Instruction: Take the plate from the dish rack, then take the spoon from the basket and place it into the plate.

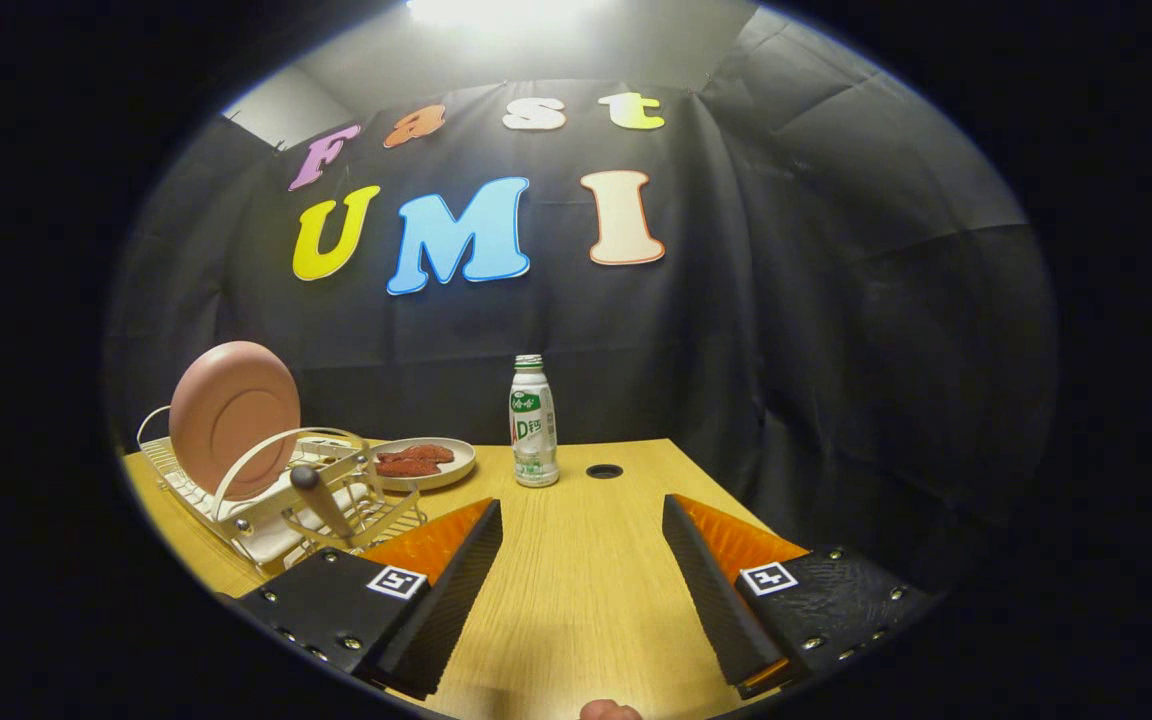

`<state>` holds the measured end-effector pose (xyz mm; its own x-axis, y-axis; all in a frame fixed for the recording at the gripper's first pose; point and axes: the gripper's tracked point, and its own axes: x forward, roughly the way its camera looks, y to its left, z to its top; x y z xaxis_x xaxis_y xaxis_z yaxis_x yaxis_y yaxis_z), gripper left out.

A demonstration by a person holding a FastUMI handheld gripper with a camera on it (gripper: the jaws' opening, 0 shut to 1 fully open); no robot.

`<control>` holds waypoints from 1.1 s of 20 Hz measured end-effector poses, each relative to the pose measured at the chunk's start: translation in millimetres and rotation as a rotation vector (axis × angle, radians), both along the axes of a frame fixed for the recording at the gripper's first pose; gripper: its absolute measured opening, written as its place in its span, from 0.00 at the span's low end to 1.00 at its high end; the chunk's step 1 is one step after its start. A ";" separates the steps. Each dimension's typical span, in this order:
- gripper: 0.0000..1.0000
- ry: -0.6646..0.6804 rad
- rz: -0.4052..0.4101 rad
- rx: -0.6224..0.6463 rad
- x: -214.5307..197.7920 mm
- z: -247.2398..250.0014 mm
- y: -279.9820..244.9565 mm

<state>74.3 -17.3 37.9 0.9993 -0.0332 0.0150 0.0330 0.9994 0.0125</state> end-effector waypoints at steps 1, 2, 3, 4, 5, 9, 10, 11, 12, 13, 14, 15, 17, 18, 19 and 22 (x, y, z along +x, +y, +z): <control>0.98 -0.008 -0.003 -0.006 -3.5 11.9 -0.8; 0.98 -0.006 -0.010 -0.015 -7.7 23.0 -1.3; 0.98 -0.006 -0.011 -0.025 -14.3 34.8 -0.1; 0.98 -0.010 -0.012 -0.033 -21.4 50.1 1.7; 0.98 -0.016 -0.009 -0.039 -28.8 65.1 6.0; 0.98 0.016 -0.012 -0.022 -52.1 116.8 27.8; 0.98 0.026 -0.008 -0.010 -58.0 127.4 35.4; 0.98 0.025 -0.008 -0.003 -61.3 138.2 41.4; 0.98 0.014 -0.011 0.004 -66.1 150.5 47.1; 0.98 0.000 -0.012 0.011 -69.9 162.3 53.4; 0.98 -0.008 -0.024 0.009 -71.3 170.9 58.4; 0.98 -0.009 -0.031 0.006 -73.8 177.1 63.4; 0.98 -0.019 -0.041 0.006 -79.0 193.4 77.3; 0.98 -0.024 -0.047 0.001 -80.6 200.3 83.2; 0.98 -0.026 -0.049 -0.005 -81.0 205.6 92.4; 0.98 -0.014 -0.044 -0.005 -81.9 217.0 120.0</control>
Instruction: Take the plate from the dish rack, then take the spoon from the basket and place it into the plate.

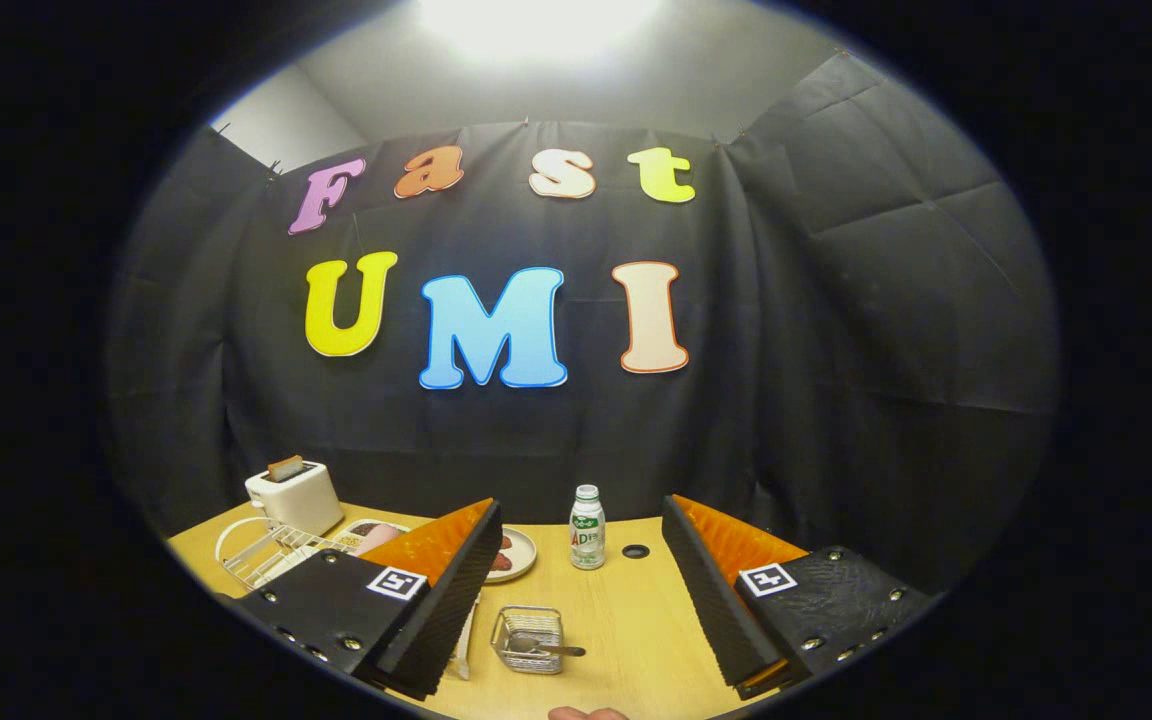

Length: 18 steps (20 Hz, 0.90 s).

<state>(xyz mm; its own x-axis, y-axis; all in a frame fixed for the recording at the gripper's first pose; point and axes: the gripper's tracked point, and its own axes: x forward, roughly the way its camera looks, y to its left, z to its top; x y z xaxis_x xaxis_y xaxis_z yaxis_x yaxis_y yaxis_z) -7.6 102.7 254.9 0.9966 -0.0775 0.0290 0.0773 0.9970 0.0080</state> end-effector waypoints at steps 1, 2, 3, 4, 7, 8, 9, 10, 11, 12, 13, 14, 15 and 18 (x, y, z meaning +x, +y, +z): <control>0.98 0.005 0.005 -0.005 0.0 2.4 9.0; 0.98 0.009 0.011 -0.011 -0.7 6.0 17.9; 0.98 0.014 0.017 -0.016 -0.8 9.1 26.8; 0.98 0.022 0.023 -0.017 -0.1 11.5 34.9; 0.98 0.054 0.053 -0.004 4.4 14.0 62.3; 0.98 0.072 0.060 -0.004 6.6 14.9 71.2; 0.98 0.096 0.067 -0.008 9.3 11.9 79.2; 0.98 0.128 0.072 -0.010 11.8 9.1 87.6; 0.98 0.149 0.089 -0.012 14.8 7.3 99.0; 0.98 0.162 0.102 -0.015 18.5 7.8 109.3; 0.98 0.184 0.104 -0.017 22.0 4.1 116.1; 0.98 0.208 0.114 -0.022 25.7 0.3 124.7; 0.98 0.233 0.125 -0.027 30.9 -4.2 135.6; 0.98 0.323 0.145 -0.048 42.6 -19.9 157.2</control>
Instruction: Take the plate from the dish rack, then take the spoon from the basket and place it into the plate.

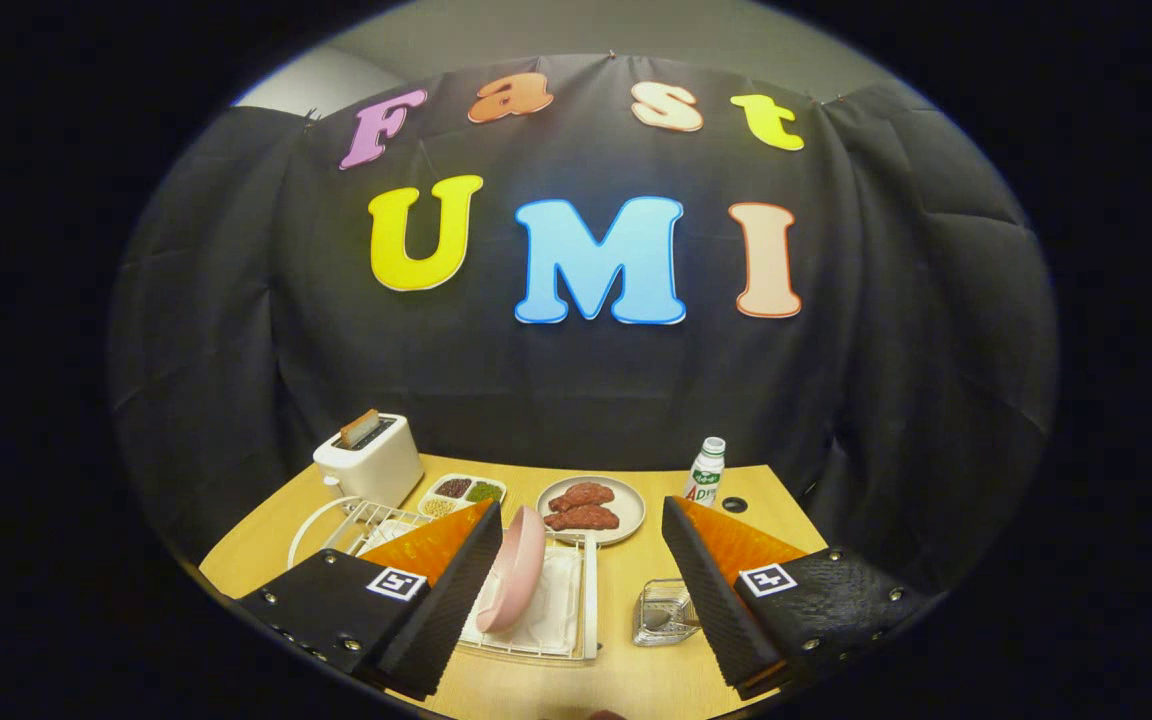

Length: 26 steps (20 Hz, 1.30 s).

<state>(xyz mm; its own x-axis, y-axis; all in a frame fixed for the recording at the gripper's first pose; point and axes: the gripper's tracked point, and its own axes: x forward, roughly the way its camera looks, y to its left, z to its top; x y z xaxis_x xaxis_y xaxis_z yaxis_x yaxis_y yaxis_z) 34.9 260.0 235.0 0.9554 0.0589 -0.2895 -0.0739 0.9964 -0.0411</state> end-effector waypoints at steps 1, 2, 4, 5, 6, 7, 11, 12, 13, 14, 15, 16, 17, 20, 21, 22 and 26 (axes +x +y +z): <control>0.98 0.040 0.008 -0.005 5.6 -9.1 7.2; 0.98 0.081 0.014 0.006 9.0 -14.6 13.3; 0.98 0.151 0.010 0.038 16.6 -27.0 24.7; 0.98 0.180 -0.002 0.036 21.9 -33.1 27.9; 0.98 0.208 -0.012 0.025 28.1 -37.6 29.9; 0.98 0.235 -0.021 0.014 33.1 -43.3 32.8; 0.98 0.373 -0.058 -0.010 48.5 -70.0 37.4; 0.98 0.403 -0.076 -0.023 51.9 -75.5 37.3; 0.98 0.431 -0.092 -0.041 58.3 -83.1 35.6; 0.98 0.462 -0.112 -0.065 63.3 -90.8 32.5; 0.91 0.489 -0.129 -0.072 67.2 -98.6 32.1; 0.86 0.512 -0.143 -0.072 72.3 -106.2 33.6; 0.85 0.537 -0.163 -0.088 75.3 -113.7 30.6; 0.74 0.574 -0.211 -0.136 86.1 -122.3 23.6; 0.66 0.590 -0.218 -0.133 88.1 -129.4 24.0; 0.67 0.607 -0.217 -0.126 89.7 -133.9 26.6; 0.23 0.662 -0.259 -0.123 91.6 -159.7 25.5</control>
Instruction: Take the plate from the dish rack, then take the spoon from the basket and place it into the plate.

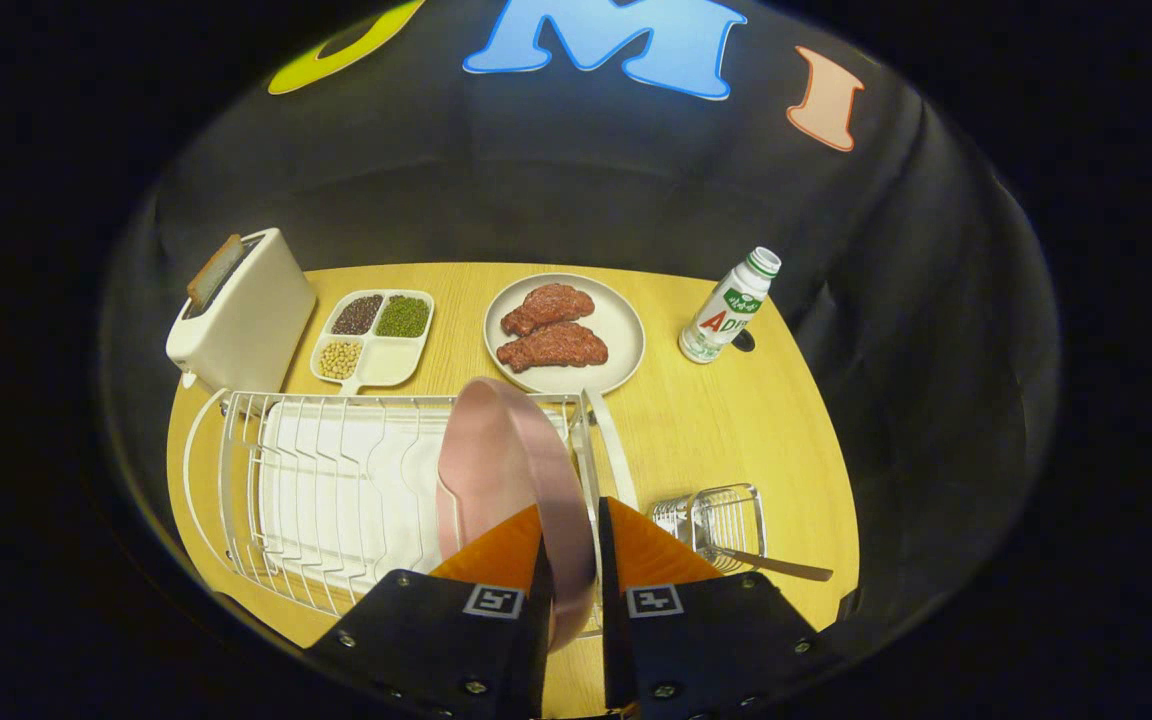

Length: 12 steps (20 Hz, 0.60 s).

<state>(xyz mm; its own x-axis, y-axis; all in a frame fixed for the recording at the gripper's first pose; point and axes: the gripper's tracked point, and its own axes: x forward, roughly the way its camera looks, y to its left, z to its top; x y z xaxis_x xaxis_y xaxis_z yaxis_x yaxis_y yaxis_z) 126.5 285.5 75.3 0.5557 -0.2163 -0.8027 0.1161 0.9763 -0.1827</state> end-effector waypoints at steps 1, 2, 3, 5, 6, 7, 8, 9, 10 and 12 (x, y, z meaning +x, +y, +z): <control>0.17 0.000 -0.004 -0.007 -2.9 10.5 4.6; 0.17 0.007 0.004 -0.032 -4.1 11.7 5.0; 0.17 0.007 0.005 -0.050 -5.2 13.9 8.3; 0.17 0.017 0.015 -0.097 -4.7 15.8 14.7; 0.17 0.017 0.016 -0.119 -4.5 18.7 16.9; 0.17 0.015 0.023 -0.142 -3.4 21.5 19.1; 0.17 0.012 0.025 -0.155 -2.5 25.1 20.6; 0.15 0.005 0.021 -0.160 1.9 25.3 20.8; 0.13 0.012 0.042 -0.172 1.7 27.6 22.1; 0.11 0.014 0.046 -0.185 -0.2 32.6 19.1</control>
